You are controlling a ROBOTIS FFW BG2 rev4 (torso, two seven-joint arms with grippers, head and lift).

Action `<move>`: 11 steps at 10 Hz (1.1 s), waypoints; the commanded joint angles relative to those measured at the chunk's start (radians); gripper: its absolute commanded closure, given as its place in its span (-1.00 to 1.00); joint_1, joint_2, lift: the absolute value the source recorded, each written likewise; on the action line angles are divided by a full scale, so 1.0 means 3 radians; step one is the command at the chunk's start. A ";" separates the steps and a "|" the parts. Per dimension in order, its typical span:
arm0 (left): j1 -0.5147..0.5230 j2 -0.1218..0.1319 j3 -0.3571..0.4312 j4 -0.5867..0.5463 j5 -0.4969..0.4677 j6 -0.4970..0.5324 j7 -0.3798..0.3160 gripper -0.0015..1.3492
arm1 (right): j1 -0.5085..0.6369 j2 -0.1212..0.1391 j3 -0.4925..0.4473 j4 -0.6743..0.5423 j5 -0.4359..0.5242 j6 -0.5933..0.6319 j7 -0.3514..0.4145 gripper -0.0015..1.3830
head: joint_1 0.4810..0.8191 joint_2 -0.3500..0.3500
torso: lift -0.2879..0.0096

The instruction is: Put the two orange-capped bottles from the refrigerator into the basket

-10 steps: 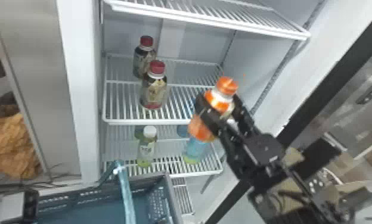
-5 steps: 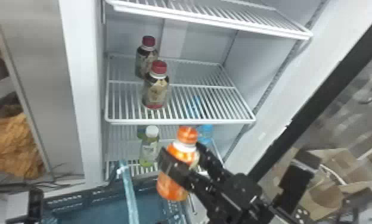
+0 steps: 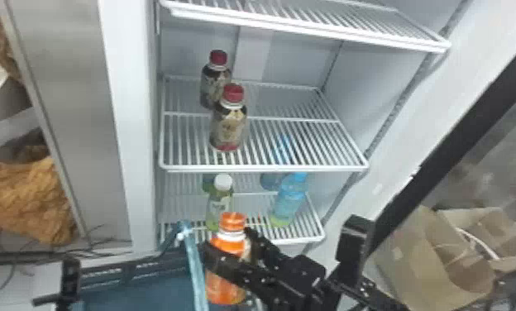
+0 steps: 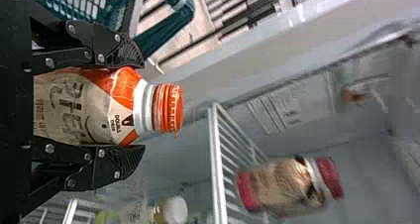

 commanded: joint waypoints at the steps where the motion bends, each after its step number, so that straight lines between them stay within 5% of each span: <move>1: -0.0012 -0.0002 -0.0011 0.0007 0.0001 0.0001 0.0000 0.78 | -0.0148 -0.0050 0.0099 0.0134 0.0019 0.0076 0.0040 0.15 | 0.27 -0.75 | 0.67; 2: 0.0004 -0.0007 0.0009 0.0007 0.0001 0.0001 0.0000 0.78 | -0.0140 -0.0050 0.0086 0.0134 -0.0001 0.0092 0.0050 0.14 | 0.27 -0.69 | 0.67; 5: 0.0013 -0.0012 0.0023 0.0007 0.0001 0.0001 0.0000 0.78 | -0.0157 -0.0065 0.0066 0.0118 0.0045 0.0125 0.0147 -0.62 | 0.27 -0.65 | 0.67; 6: 0.0013 -0.0012 0.0023 0.0007 0.0001 0.0001 0.0000 0.78 | -0.0116 -0.0050 0.0046 0.0126 0.0039 -0.0137 0.0158 -0.77 | 0.27 -0.66 | 0.67; 11: 0.0037 -0.0012 0.0029 0.0007 0.0001 -0.0080 -0.0015 0.78 | 0.0277 0.0165 -0.0180 0.0134 0.0039 -0.1920 -0.0211 -0.79 | 0.27 -0.84 | 0.67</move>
